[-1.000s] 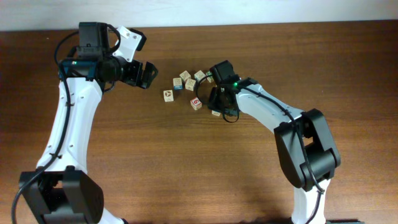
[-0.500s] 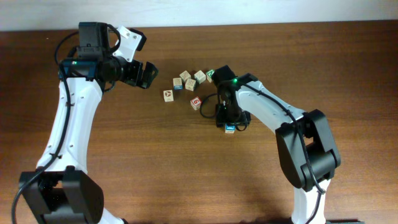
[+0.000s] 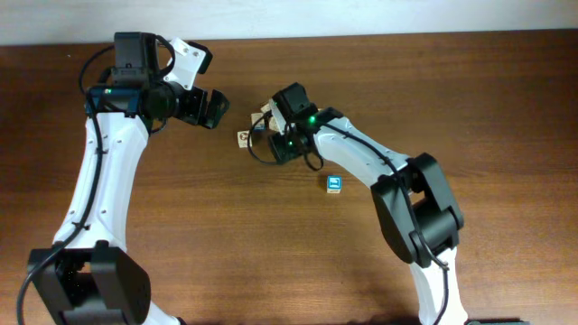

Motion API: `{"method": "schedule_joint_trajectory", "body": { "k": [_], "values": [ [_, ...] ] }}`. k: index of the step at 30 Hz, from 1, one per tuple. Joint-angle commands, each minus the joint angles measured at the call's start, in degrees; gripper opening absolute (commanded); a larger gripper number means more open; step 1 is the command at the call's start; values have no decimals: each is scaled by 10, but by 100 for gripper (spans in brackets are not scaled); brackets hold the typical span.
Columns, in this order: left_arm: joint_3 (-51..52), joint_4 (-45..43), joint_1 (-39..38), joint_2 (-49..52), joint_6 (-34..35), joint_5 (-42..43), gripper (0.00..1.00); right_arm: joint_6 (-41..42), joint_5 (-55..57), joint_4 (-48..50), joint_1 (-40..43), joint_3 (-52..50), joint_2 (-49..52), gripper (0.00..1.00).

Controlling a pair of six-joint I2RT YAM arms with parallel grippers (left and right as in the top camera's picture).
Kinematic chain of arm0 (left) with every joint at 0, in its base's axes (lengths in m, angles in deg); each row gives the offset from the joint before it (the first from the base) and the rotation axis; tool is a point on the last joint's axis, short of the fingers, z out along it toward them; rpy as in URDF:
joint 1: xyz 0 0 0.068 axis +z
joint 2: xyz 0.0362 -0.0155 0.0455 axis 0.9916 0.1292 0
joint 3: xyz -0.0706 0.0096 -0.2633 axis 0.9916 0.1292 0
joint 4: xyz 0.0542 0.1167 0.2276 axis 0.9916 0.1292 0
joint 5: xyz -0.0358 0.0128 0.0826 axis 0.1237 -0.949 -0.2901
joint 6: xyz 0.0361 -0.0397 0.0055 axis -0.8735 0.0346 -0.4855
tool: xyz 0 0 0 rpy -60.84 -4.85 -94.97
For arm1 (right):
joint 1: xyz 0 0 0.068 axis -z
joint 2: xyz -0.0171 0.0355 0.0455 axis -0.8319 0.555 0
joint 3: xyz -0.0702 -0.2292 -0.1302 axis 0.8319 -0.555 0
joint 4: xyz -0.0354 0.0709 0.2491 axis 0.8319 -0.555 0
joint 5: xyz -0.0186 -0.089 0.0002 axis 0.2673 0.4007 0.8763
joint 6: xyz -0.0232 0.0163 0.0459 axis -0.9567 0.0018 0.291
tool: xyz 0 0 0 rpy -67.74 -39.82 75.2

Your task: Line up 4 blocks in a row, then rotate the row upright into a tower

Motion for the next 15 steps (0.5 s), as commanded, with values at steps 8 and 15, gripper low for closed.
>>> {"method": "schedule_joint_trajectory", "body": {
  "k": [8, 15],
  "values": [
    [-11, 0, 2, 2, 3, 6, 99, 154, -3, -97, 2, 31, -40, 27],
    [-11, 0, 2, 2, 3, 6, 99, 307, 73, -227, -2, -8, -53, 24]
  ]
}}
